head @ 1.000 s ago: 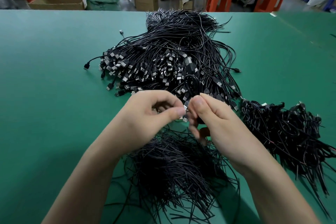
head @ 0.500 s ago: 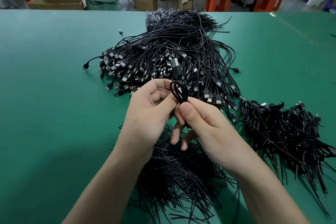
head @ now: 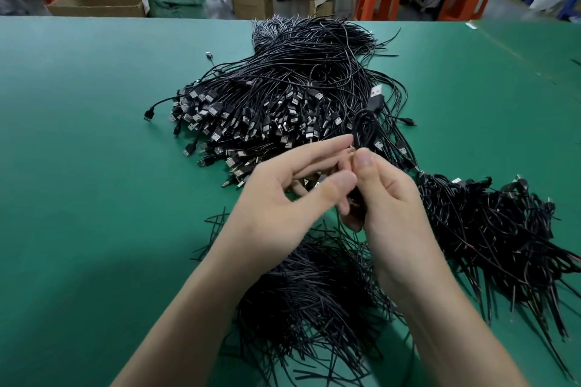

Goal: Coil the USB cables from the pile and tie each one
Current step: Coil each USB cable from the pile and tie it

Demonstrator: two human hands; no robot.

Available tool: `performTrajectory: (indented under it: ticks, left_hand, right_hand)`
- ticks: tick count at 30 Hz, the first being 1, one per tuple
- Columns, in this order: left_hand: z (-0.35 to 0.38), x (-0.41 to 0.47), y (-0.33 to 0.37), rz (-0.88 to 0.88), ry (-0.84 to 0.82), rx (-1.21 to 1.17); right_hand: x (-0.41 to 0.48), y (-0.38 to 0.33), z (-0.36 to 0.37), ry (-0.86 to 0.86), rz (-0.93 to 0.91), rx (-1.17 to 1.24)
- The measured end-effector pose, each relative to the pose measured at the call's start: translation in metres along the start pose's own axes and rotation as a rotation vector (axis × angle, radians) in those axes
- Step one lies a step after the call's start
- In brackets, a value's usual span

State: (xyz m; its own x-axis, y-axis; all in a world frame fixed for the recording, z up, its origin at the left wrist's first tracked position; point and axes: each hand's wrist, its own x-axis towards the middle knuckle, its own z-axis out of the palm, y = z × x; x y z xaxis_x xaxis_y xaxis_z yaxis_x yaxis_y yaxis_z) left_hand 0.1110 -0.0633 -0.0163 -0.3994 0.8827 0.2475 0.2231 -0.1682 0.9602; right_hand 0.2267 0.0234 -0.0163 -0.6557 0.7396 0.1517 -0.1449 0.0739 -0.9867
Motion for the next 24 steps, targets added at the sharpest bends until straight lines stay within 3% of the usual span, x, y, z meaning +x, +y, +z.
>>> performTrajectory:
  ticks: [4, 16, 24]
  left_hand:
    - [0.0025, 0.0012, -0.0023, 0.039, 0.015, 0.085]
    - [0.0004, 0.0016, -0.0088, 0.175, 0.265, 0.024]
    - [-0.0069, 0.0028, -0.0054, 0.255, 0.199, -0.017]
  right_hand:
    - [-0.0002, 0.0010, 0.0000, 0.054, -0.012, -0.082]
    - [-0.0028, -0.0030, 0.0026, -0.101, 0.022, 0.012]
    - [-0.0034, -0.0047, 0.0010, -0.218, 0.114, 0.017]
